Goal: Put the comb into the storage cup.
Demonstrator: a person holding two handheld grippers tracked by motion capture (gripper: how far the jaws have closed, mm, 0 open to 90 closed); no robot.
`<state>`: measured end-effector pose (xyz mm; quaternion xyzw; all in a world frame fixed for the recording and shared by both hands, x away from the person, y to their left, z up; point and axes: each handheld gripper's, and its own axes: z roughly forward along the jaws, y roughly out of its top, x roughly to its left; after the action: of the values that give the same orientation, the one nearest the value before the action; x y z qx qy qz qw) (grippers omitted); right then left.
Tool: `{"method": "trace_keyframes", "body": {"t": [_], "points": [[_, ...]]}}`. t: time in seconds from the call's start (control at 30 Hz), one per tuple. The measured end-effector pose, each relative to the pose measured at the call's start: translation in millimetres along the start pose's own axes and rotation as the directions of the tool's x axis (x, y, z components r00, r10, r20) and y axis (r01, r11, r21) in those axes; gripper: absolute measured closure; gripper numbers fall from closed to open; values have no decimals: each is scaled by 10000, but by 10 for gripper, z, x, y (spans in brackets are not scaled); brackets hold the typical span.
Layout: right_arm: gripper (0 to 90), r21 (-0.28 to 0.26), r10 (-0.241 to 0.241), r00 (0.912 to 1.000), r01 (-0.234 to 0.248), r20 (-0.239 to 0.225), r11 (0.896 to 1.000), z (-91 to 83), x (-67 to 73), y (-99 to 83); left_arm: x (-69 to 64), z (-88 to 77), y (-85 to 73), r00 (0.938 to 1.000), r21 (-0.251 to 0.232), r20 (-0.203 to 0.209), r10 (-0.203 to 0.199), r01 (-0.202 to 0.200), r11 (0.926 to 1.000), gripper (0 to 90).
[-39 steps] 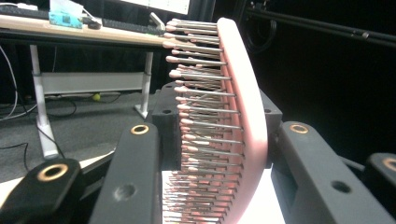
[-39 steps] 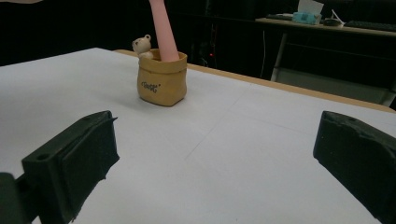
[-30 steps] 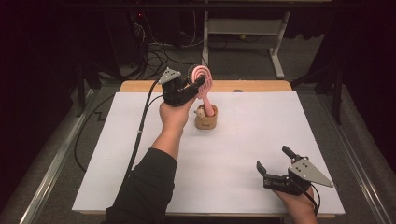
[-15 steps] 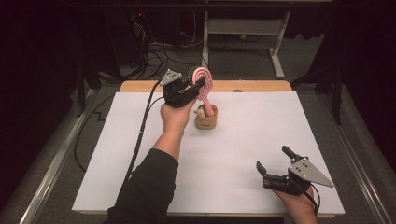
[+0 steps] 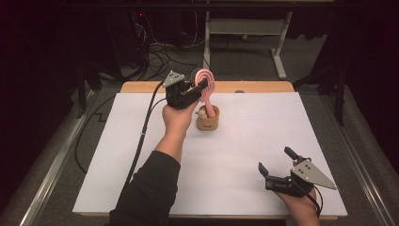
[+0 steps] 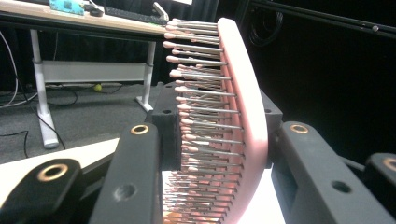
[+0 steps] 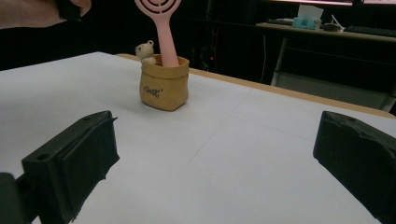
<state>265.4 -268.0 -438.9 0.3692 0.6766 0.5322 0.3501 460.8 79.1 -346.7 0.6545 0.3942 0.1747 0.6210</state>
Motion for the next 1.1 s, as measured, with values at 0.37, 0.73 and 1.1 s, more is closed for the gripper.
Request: {"method": "trace_keyframes", "body": {"t": [0.37,0.73,1.1], "points": [[4,1,-19,10000,19,10,10000,-7,0,-1,-7,47,-46,9999,236,27,105,-106,9997,633],[4,52,-7,10000,7,-5,10000,-2,3,-10,-14,74,-73,9999,314,83,110,-112,9994,632],[4,30,83,10000,-83,-1,10000,-5,-19,-19,-7,115,-118,9998,519,144,113,-120,9986,632]]}}
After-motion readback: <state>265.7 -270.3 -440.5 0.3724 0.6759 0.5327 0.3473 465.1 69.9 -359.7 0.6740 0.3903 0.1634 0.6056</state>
